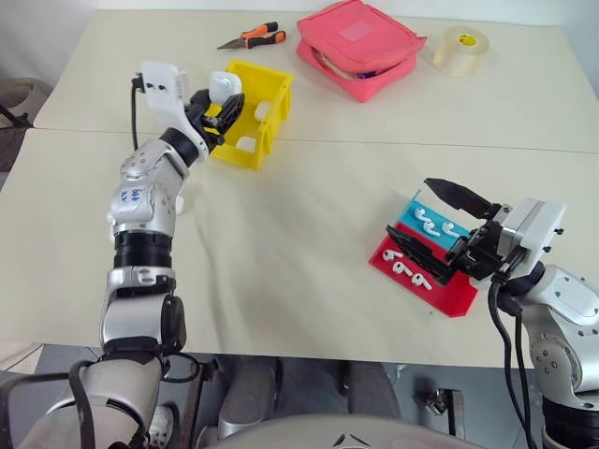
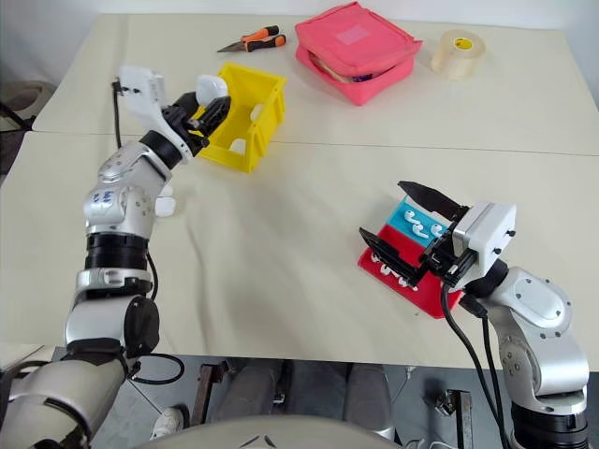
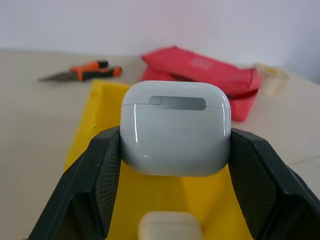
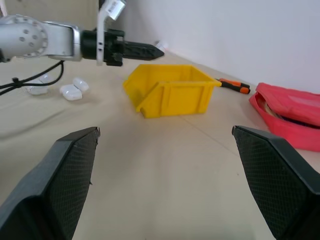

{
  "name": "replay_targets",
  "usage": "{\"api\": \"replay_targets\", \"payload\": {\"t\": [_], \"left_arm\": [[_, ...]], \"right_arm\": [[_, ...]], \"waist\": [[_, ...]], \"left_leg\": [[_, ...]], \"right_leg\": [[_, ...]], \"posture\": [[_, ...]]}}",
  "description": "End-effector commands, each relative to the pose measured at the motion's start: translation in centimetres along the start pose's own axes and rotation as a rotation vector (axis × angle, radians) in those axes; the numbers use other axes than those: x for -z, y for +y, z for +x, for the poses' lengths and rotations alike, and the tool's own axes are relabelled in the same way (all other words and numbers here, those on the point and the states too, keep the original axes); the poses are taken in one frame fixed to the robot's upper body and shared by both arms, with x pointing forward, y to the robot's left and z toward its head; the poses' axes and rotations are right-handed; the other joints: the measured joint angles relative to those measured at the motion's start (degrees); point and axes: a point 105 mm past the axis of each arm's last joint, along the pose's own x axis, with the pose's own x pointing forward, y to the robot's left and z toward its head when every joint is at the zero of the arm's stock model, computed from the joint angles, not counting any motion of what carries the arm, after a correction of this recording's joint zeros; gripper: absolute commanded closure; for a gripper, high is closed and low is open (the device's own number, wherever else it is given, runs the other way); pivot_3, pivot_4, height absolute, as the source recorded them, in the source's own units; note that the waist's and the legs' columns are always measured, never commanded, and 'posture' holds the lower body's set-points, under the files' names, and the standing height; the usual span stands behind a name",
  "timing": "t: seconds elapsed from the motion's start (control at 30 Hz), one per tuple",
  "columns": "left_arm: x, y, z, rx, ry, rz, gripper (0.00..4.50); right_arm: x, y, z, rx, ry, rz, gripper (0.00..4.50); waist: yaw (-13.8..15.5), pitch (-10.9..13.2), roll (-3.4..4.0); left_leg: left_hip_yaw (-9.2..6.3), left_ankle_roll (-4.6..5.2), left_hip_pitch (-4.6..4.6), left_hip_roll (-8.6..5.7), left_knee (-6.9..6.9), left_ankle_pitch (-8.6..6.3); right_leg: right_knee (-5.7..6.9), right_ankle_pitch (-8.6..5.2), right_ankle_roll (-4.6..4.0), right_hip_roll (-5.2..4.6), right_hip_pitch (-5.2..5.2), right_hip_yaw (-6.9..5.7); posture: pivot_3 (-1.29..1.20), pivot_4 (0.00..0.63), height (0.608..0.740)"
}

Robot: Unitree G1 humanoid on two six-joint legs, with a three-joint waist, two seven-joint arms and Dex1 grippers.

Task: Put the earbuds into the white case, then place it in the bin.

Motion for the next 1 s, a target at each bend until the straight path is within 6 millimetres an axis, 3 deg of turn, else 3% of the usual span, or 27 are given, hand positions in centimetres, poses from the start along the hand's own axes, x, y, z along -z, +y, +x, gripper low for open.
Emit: {"api": "replay_targets", "payload": {"t": [0.03,0.2,0.23,0.3,0.4,0.57,0.63,0.77,0.87,1.0], "left_arm": [[-1.4,0.5,0.7,-0.026,-0.007,0.048,1.71],[-2.1,0.1,1.0,0.002,-0.024,0.088,0.16],[-2.1,-0.6,0.9,0.046,-0.024,0.13,0.06],[-2.3,-2.3,0.2,0.154,-0.041,0.171,0.06],[-1.9,-2.1,-1.8,0.2,-0.017,0.221,0.06],[0.4,-3.4,-8.0,0.502,0.061,0.353,0.06],[0.6,-2.9,-9.8,0.523,0.046,0.432,0.06],[1.9,-1.8,-13.2,0.567,0.1,0.391,0.06],[2.8,-2.4,-14.3,0.616,0.119,0.407,0.06],[3.4,-2.8,-14.4,0.592,0.117,0.406,0.06]], "right_arm": [[-1.3,0.4,0.5,-0.006,-0.04,-0.042,0.06],[-1.3,1.0,0.6,-0.015,-0.045,-0.023,0.0],[-1.4,1.0,0.6,-0.014,-0.045,-0.021,0.0],[-1.3,0.9,0.4,-0.016,-0.035,-0.019,0.0],[-0.7,0.8,-0.2,-0.036,0.005,-0.017,0.0],[0.2,0.3,-2.0,-0.074,0.095,0.016,0.0],[0.7,0.1,-2.7,-0.095,0.137,0.015,0.0],[2.3,0.0,-4.2,-0.133,0.228,-0.019,0.0],[2.1,-0.7,-4.4,-0.095,0.202,-0.01,0.0],[1.9,-1.0,-4.4,-0.078,0.186,-0.035,0.0]], "waist": [[-0.1,0.0,-0.01],[0.0,0.0,-0.02],[0.1,0.0,-0.02],[0.1,0.0,-0.02],[0.0,0.0,-0.02],[-0.8,0.0,0.01],[-1.0,0.0,0.01],[-0.4,0.0,0.01],[-0.2,0.0,0.01],[0.3,0.0,0.01]], "left_leg": [[0.02,0.0,0.01,0.02,0.0,0.0],[0.04,-0.02,0.01,0.04,0.06,0.01],[0.04,-0.02,0.01,0.04,0.06,0.01],[0.05,-0.02,0.0,0.03,0.06,0.01],[0.04,-0.02,0.0,0.04,0.06,0.01],[0.07,-0.03,0.05,0.11,-0.01,0.01],[0.05,-0.03,0.05,0.12,0.02,0.0],[-0.01,-0.04,0.03,0.16,0.09,0.01],[-0.03,-0.02,0.07,0.15,0.09,0.0],[-0.28,-0.02,0.07,0.15,0.09,0.0]], "right_leg": [[0.01,0.0,0.0,0.0,0.0,0.0],[0.06,0.0,0.0,0.0,-0.01,0.01],[0.06,0.0,0.0,0.0,-0.01,0.02],[0.06,0.0,0.0,0.0,-0.01,0.02],[0.05,0.0,0.0,0.0,-0.02,0.04],[0.09,-0.01,-0.02,0.01,-0.08,0.06],[0.08,-0.01,-0.02,0.0,-0.08,0.1],[0.1,-0.01,-0.02,0.01,-0.04,0.07],[0.1,-0.01,-0.02,0.0,-0.02,0.13],[0.11,-0.01,-0.02,0.0,-0.02,0.13]], "posture": [[0.0,0.15,0.74],[0.0,0.15,0.74],[0.0,0.15,0.74],[0.0,0.15,0.74],[0.0,0.15,0.74],[0.0,0.15,0.74],[0.0,0.15,0.74],[0.0,0.15,0.74],[0.0,0.15,0.74],[0.0,0.15,0.74]]}}
